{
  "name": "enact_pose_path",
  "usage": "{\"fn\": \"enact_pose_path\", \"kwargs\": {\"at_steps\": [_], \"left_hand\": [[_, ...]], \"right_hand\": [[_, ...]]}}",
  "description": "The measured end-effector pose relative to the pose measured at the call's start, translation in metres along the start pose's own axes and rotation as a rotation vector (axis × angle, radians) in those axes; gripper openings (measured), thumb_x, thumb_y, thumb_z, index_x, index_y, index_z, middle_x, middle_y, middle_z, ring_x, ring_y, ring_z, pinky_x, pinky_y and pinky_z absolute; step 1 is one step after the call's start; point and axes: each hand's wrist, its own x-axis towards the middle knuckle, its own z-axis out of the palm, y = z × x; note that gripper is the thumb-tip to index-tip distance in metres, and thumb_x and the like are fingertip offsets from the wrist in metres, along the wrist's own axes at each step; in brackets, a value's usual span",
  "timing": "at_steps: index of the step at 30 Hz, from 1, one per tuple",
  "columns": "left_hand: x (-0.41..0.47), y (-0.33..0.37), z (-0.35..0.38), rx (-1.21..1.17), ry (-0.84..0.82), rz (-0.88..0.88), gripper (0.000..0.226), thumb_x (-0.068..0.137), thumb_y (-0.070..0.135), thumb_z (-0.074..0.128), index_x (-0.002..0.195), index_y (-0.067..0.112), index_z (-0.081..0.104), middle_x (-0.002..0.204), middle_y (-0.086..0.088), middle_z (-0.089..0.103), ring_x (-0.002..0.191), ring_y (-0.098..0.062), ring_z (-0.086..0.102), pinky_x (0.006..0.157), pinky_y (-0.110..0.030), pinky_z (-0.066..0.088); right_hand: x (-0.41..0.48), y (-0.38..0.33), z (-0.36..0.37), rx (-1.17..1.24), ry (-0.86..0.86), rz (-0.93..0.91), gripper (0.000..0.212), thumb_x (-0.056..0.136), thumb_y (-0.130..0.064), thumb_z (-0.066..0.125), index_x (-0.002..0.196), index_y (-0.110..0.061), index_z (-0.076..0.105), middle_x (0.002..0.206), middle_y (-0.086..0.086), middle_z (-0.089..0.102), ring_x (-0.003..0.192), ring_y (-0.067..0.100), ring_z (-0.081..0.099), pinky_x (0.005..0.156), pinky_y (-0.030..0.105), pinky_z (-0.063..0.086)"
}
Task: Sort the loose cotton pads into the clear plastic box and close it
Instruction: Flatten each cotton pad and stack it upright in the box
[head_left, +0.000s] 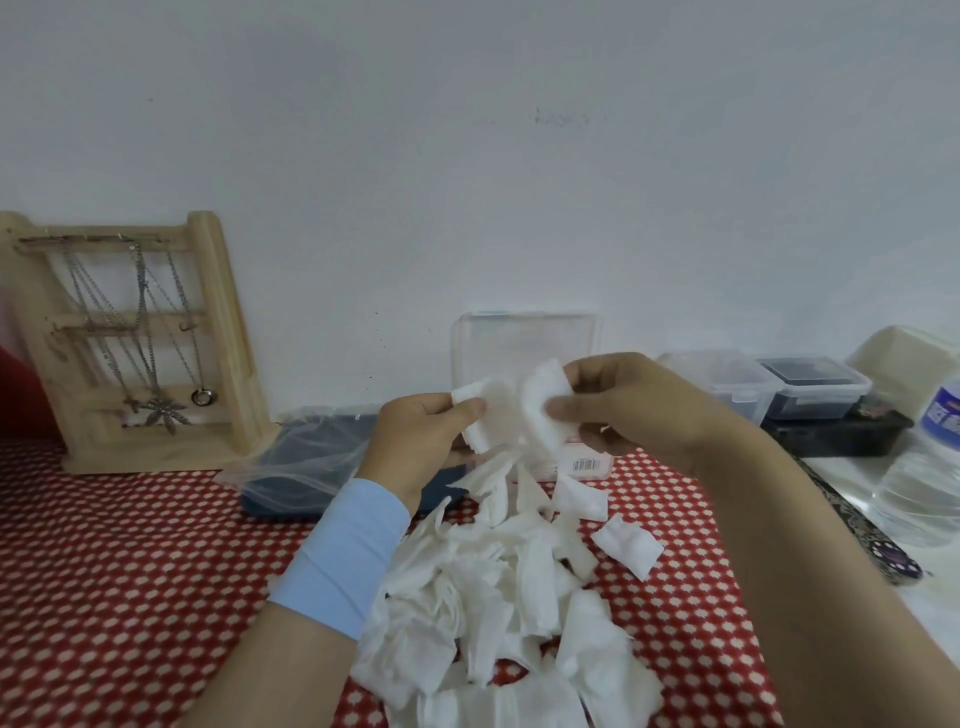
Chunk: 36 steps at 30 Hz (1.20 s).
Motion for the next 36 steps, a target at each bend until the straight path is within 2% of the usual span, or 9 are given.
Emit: {"fn": "enact_pose_path", "kwargs": {"at_steps": [3,9,14,18,21,25,28,32,36], "left_hand": [[-0.001,0.001,0.0,-0.018,-0.057,-0.031,0.014,0.094,0.014,0.07,0.103,0.006,0.075,0.094,-0.009,0.079,0.087,-0.024,0.077,0.073,-0.034,0.063],[-0.005,0.005,0.002,-0.109,-0.186,-0.061,0.021,0.1,0.013,0.058,0.11,0.001,0.072,0.1,-0.017,0.077,0.095,-0.028,0.076,0.076,-0.035,0.063],[-0.007,0.009,0.003,-0.136,-0.199,-0.09,0.021,0.1,0.014,0.058,0.111,0.001,0.07,0.099,-0.02,0.077,0.087,-0.029,0.076,0.068,-0.033,0.063],[-0.005,0.01,0.004,-0.124,-0.204,-0.123,0.041,0.1,0.036,0.057,0.115,-0.001,0.068,0.102,-0.022,0.076,0.095,-0.034,0.075,0.076,-0.039,0.063],[-0.006,0.01,0.003,-0.027,-0.239,-0.093,0.049,0.082,0.043,0.072,0.109,0.002,0.071,0.103,-0.018,0.077,0.095,-0.029,0.076,0.083,-0.04,0.061],[-0.003,0.002,0.001,0.109,-0.193,-0.031,0.019,0.083,0.005,0.079,0.101,0.009,0.075,0.098,-0.008,0.079,0.091,-0.022,0.077,0.078,-0.035,0.063],[0.0,-0.001,-0.003,0.104,-0.128,-0.043,0.02,0.084,0.001,0.077,0.101,0.009,0.075,0.096,-0.005,0.079,0.088,-0.02,0.077,0.072,-0.032,0.063],[-0.002,0.0,-0.001,0.087,-0.14,-0.055,0.019,0.083,0.0,0.078,0.099,0.008,0.075,0.095,-0.006,0.079,0.087,-0.021,0.077,0.066,-0.028,0.061],[-0.003,0.002,0.005,0.069,-0.145,-0.058,0.008,0.087,0.006,0.075,0.093,0.011,0.075,0.096,-0.008,0.079,0.088,-0.023,0.077,0.065,-0.03,0.062]], "right_hand": [[0.002,-0.006,0.012,0.176,-0.012,-0.019,0.012,0.09,-0.01,0.073,0.096,0.0,0.074,0.065,0.008,0.059,0.046,0.012,0.047,0.041,0.02,0.026],[0.009,-0.002,0.028,-0.049,0.103,0.081,0.013,0.081,-0.028,0.083,0.073,-0.018,0.079,0.052,0.006,0.058,0.045,0.015,0.04,0.049,0.025,0.033],[0.008,-0.004,0.025,-0.115,0.148,0.112,0.015,0.081,-0.028,0.083,0.075,-0.016,0.077,0.049,0.001,0.057,0.039,0.009,0.041,0.051,0.024,0.037],[0.012,0.0,0.028,-0.197,0.175,0.111,0.018,0.085,-0.034,0.079,0.081,-0.017,0.073,0.044,-0.011,0.057,0.037,0.003,0.045,0.049,0.02,0.038],[0.014,0.003,0.029,-0.218,0.138,0.092,0.021,0.084,-0.039,0.08,0.093,-0.021,0.071,0.055,-0.012,0.065,0.043,0.001,0.053,0.049,0.019,0.041],[0.012,0.007,0.021,-0.279,0.089,0.123,0.029,0.089,-0.05,0.07,0.084,-0.021,0.075,0.066,-0.011,0.073,0.05,0.007,0.056,0.055,0.021,0.042],[0.014,0.024,0.008,-0.474,0.068,0.213,0.03,0.099,-0.039,0.061,0.09,-0.016,0.078,0.08,-0.007,0.078,0.054,0.008,0.062,0.062,0.021,0.05],[0.024,0.051,0.006,-0.88,0.111,0.3,0.014,0.087,-0.029,0.074,0.096,-0.021,0.08,0.096,-0.005,0.077,0.085,0.015,0.07,0.083,0.033,0.059],[0.026,0.05,0.021,-1.059,0.091,0.354,0.039,0.082,-0.032,0.08,0.118,-0.02,0.071,0.109,-0.001,0.072,0.097,0.02,0.068,0.091,0.038,0.057]]}}
